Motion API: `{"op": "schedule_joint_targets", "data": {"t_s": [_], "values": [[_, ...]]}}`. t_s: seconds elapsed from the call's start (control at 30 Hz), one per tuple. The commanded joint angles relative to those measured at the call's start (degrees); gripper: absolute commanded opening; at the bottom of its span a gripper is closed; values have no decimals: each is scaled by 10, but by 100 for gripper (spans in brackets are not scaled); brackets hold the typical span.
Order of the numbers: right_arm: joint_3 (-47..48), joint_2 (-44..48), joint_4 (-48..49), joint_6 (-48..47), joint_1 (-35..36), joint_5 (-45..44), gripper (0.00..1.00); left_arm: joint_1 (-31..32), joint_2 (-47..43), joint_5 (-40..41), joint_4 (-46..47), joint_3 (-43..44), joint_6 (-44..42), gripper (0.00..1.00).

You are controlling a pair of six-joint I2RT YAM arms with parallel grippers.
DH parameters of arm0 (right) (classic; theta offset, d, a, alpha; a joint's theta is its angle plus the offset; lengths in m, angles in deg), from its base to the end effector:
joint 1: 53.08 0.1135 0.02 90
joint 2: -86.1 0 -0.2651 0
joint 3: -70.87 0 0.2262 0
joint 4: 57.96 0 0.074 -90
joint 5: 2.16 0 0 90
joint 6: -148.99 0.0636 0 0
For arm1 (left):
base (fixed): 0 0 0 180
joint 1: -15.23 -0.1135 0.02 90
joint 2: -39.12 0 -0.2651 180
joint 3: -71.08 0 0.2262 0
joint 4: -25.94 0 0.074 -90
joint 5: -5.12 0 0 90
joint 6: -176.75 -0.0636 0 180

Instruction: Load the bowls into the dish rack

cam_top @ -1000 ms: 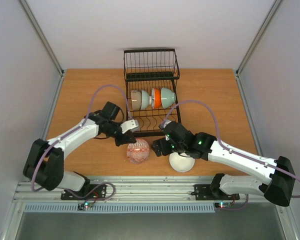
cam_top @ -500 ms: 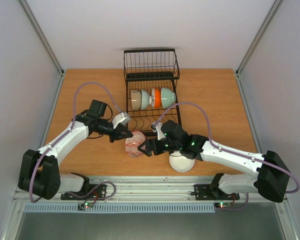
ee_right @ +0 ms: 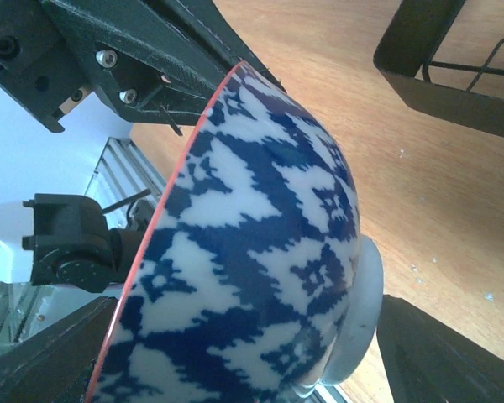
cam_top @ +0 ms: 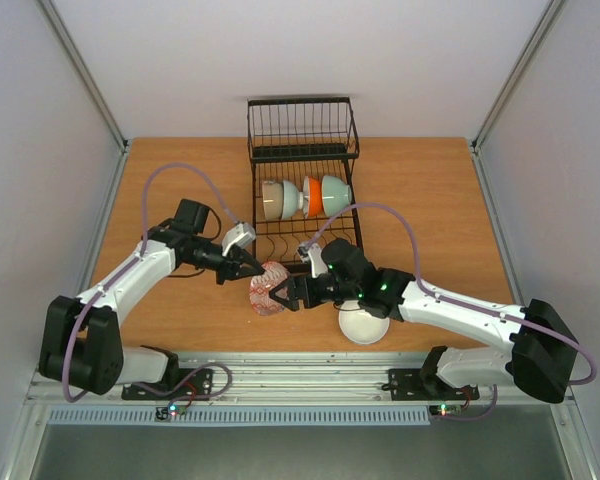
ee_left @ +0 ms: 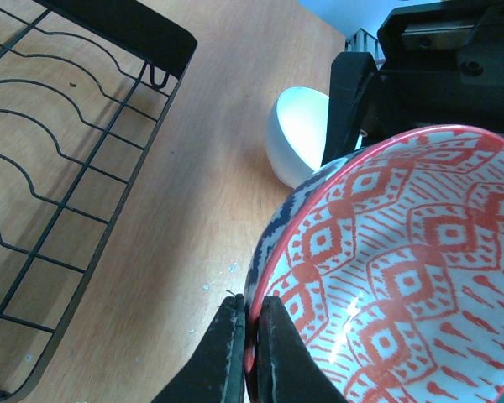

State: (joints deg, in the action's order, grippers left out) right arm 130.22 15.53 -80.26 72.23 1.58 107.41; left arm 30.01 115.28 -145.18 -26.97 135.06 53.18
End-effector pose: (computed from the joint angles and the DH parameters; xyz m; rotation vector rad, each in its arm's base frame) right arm 0.1361 0.2288 0.2455 -1.0130 2.0768 1.0193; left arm 0.2007 -0.1101 0.2275 1.2018 1.9623 -1.2256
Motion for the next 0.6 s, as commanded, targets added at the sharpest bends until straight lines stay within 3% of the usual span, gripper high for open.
{"op": "schedule_joint_targets", "data": {"t_s": [0.0, 0.2, 0.27, 0.43, 0.5, 0.57], "values": [[-4, -6, 24, 12, -2, 9, 83, -7, 8, -65, -20, 26, -17, 0], [-6, -6, 32, 21, -2, 20, 75, -14, 3, -68, -17, 26, -20, 0], [-6, -9, 36, 25, -2, 26, 60, -17, -2, -67, -8, 23, -12, 1], [-2, -23, 39, 31, -2, 26, 12, -22, -5, -68, -7, 23, -6, 1], [-1, -26, 40, 30, -2, 24, 5, -23, -5, -69, -8, 22, -6, 0], [-1, -26, 42, 29, -3, 26, 4, -23, -5, -69, -7, 22, -6, 0]]}}
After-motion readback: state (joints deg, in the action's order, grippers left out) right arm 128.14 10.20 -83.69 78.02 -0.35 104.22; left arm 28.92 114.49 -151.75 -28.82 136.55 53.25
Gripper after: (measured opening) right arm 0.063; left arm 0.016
